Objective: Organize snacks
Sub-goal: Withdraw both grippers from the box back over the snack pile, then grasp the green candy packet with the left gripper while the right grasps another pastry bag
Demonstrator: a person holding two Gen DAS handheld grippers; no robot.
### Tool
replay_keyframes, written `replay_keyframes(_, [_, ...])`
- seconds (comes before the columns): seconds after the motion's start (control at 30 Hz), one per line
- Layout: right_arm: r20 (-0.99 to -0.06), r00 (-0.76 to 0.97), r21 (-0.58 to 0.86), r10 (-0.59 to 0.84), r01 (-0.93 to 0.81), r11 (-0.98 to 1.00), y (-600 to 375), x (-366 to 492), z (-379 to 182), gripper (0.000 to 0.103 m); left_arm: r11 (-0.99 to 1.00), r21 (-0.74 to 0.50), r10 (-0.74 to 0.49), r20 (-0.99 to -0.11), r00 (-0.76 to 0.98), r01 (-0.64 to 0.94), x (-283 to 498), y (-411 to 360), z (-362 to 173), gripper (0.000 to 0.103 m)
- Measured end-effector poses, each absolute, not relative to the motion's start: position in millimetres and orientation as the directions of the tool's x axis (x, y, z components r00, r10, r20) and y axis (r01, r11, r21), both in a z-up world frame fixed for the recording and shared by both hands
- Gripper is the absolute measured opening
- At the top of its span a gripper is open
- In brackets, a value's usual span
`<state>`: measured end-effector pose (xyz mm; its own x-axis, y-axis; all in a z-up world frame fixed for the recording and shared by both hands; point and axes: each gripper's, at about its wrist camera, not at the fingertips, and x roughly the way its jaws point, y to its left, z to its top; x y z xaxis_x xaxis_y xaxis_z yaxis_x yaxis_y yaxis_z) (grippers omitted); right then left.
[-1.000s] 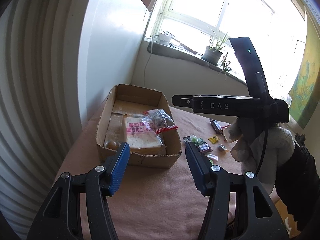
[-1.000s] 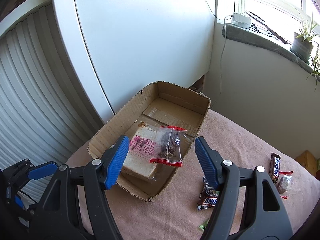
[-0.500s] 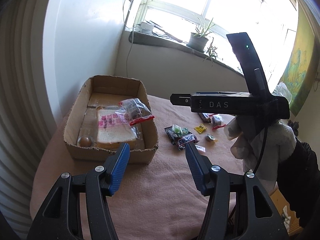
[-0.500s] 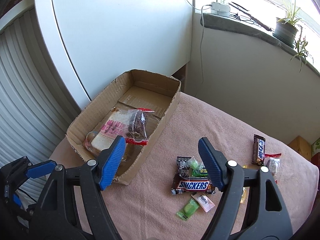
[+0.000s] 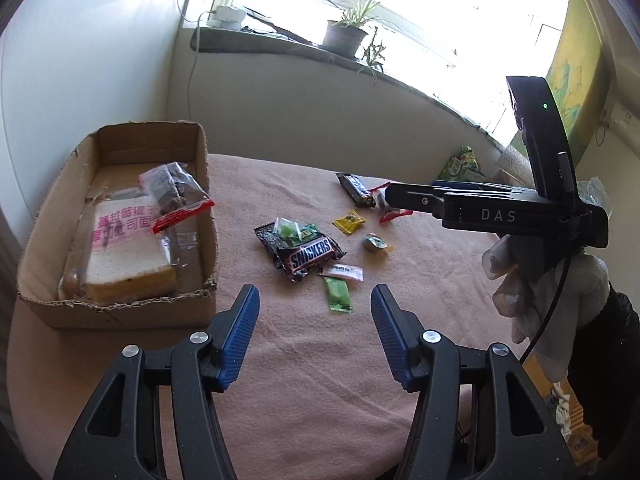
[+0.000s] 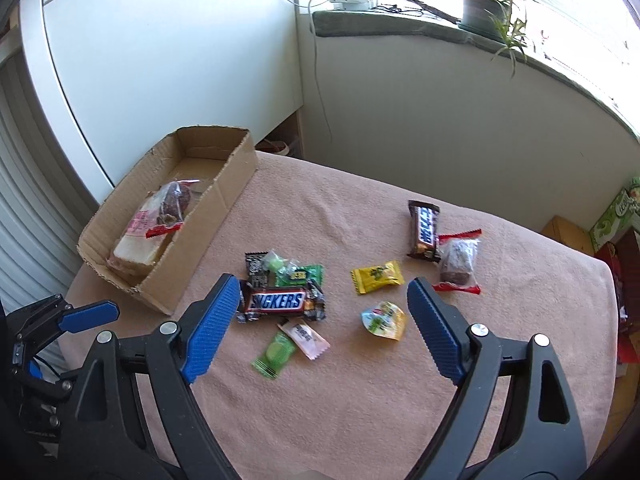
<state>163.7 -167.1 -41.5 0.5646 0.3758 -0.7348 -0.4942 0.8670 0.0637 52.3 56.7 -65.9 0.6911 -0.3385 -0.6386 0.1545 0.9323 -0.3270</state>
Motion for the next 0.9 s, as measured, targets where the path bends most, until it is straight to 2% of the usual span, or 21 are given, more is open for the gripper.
replay_keyframes(0.2, [-0.764, 0.571, 0.096, 0.302, -0.362, 0.927, -236.2, 177.2, -63.7, 0.088, 0.919, -0.318, -0.392, -0.67, 0.631, 0.234, 72.9, 26.6, -81.4, 0.058])
replay_keyframes(0.47, [-0.777, 0.54, 0.215, 0.323, -0.254, 0.943, -293.3, 204.2, -83.1, 0.088, 0.912, -0.337, -0.408, -0.693, 0.594, 0.233, 90.2, 12.6, -96.2, 0.057])
replay_keyframes(0.9, [-0.779, 0.497, 0.264, 0.381, -0.291, 0.92, -274.6, 267.9, -107.2, 0.088, 0.943, -0.278, -0.332, -0.751, 0.571, 0.182, 107.3, -3.6, -121.5, 0.055])
